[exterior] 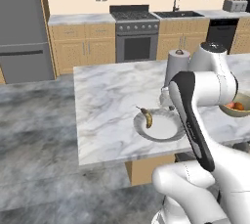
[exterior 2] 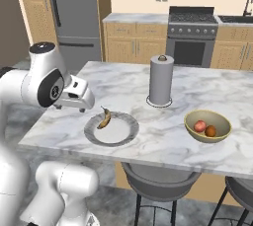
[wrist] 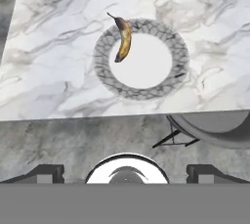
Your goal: Take the fruits from the plate on the dining counter and place two fruits in each bowl.
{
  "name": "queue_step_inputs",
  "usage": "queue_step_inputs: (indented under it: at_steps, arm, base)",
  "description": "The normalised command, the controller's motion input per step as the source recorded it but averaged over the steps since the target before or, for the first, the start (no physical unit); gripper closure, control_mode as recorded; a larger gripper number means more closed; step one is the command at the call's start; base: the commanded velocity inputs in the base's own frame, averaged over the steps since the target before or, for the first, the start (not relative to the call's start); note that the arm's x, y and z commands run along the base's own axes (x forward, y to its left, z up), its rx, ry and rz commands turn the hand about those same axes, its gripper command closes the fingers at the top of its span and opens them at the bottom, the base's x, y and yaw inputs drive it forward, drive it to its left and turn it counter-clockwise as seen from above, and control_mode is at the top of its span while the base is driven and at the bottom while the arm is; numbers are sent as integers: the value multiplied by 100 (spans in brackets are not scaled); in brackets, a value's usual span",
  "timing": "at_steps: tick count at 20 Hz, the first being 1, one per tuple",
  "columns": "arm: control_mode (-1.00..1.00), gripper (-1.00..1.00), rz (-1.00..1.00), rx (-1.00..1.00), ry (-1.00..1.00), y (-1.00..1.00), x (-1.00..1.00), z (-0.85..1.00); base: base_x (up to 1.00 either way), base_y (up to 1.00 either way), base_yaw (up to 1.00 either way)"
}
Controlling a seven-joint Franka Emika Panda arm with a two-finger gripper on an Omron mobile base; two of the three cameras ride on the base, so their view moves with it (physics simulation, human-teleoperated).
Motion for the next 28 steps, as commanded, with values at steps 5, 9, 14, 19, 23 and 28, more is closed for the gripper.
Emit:
queue_step_inputs:
  at_steps: [5, 9, 14, 19, 23, 28]
  arm:
    - [-100, -100, 0, 0, 0, 9, 100, -64]
    - [-100, -100, 0, 0, 0, 2, 85, -93]
    - [-100, -100, 0, 5, 1, 0, 76, -81]
    - [-100, -100, 0, 3, 1, 0, 76, -51]
    - [-100, -100, 0, 1, 4, -1, 53, -4]
    - [-100, -100, 0, 0, 19, 0, 38, 0]
  base:
    - [0, 0, 0]
    - [0, 0, 0]
    - [0, 0, 0]
    - [0, 0, 0]
    - [0, 0, 0]
    - [0, 0, 0]
